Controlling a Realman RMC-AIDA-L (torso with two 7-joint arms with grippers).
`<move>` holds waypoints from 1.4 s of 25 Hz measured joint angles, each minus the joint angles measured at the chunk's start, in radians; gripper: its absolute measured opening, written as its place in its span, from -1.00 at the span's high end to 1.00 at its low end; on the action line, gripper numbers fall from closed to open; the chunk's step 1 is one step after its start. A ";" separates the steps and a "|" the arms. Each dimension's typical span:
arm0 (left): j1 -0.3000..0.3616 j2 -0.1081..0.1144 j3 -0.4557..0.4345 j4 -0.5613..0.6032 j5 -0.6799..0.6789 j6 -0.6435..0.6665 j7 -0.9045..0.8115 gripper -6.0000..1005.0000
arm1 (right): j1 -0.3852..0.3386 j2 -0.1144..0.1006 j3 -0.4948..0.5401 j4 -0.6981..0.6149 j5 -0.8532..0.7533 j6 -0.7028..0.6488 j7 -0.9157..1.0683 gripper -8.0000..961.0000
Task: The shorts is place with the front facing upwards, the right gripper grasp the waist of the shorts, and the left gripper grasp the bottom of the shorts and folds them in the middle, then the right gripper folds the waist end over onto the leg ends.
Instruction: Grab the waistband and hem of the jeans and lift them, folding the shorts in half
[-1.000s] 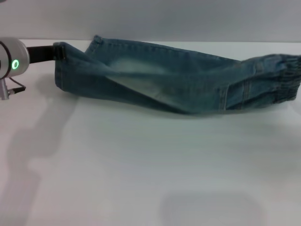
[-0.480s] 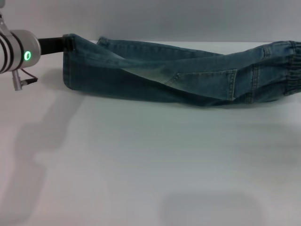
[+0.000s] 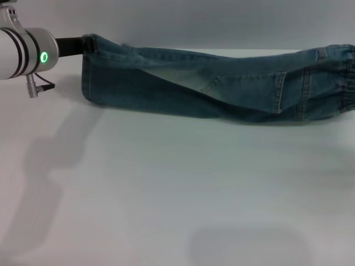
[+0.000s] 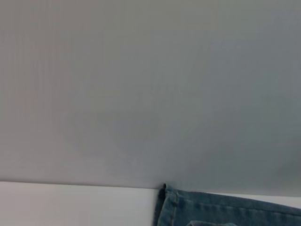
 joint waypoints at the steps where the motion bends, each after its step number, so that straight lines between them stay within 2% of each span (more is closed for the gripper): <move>1: -0.004 0.000 -0.004 0.007 0.000 0.003 0.000 0.78 | 0.002 -0.001 0.000 0.008 0.011 0.001 -0.008 0.99; 30: -0.029 0.002 -0.039 0.072 0.000 0.061 0.008 0.78 | 0.022 -0.001 0.003 0.065 0.039 0.043 -0.037 0.99; 32: -0.038 0.002 -0.038 0.090 -0.003 0.088 0.008 0.78 | 0.024 -0.002 0.004 0.066 0.057 0.054 -0.041 0.99; 35: -0.074 -0.001 -0.018 0.171 -0.028 0.208 0.008 0.78 | 0.032 -0.005 0.006 0.091 0.144 0.074 -0.096 0.99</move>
